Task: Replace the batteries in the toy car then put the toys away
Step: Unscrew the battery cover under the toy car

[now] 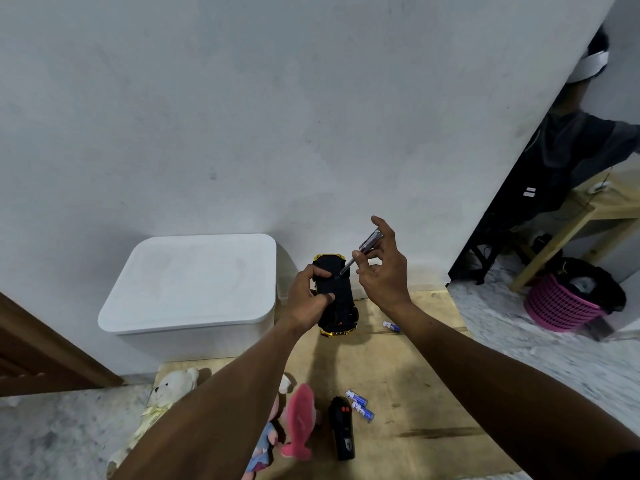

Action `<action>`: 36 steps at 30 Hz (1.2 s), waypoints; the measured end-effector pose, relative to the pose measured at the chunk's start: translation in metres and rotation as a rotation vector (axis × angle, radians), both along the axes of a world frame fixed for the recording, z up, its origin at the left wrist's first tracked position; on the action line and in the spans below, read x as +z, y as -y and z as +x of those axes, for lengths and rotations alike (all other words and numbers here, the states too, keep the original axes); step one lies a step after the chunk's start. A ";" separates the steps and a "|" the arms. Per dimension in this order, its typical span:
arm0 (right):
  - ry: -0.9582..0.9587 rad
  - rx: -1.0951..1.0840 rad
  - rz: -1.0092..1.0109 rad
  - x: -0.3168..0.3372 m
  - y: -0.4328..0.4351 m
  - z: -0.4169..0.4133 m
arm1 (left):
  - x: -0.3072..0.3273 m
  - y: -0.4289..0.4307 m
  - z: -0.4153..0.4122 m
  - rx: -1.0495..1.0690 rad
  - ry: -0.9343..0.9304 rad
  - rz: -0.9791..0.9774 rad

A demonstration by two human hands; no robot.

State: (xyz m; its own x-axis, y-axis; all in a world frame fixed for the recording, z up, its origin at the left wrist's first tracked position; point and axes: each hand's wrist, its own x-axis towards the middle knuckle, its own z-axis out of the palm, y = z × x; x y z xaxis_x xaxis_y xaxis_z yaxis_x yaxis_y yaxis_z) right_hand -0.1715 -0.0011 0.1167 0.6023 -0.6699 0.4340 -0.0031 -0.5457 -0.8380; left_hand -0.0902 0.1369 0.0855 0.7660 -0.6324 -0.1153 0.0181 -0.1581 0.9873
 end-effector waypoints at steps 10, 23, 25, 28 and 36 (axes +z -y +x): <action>0.013 0.002 0.010 0.000 0.006 0.003 | -0.003 0.000 0.003 0.000 -0.013 0.000; -0.032 0.047 -0.083 0.005 0.000 0.003 | 0.000 -0.001 0.002 0.004 0.008 0.013; -0.062 0.077 -0.138 0.006 -0.002 0.002 | 0.000 -0.002 0.001 0.004 0.015 0.015; -0.077 0.100 -0.166 0.006 -0.003 0.001 | -0.002 -0.003 0.001 0.002 0.024 0.016; -0.026 0.103 -0.097 0.004 0.000 0.003 | 0.000 -0.004 0.002 0.011 -0.023 0.008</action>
State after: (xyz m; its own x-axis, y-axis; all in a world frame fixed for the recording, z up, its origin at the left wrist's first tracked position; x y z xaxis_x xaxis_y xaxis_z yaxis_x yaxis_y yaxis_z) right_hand -0.1681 -0.0006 0.1203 0.6773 -0.5597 0.4774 0.0361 -0.6229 -0.7815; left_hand -0.0883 0.1410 0.0858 0.7703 -0.6226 -0.1377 0.0423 -0.1655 0.9853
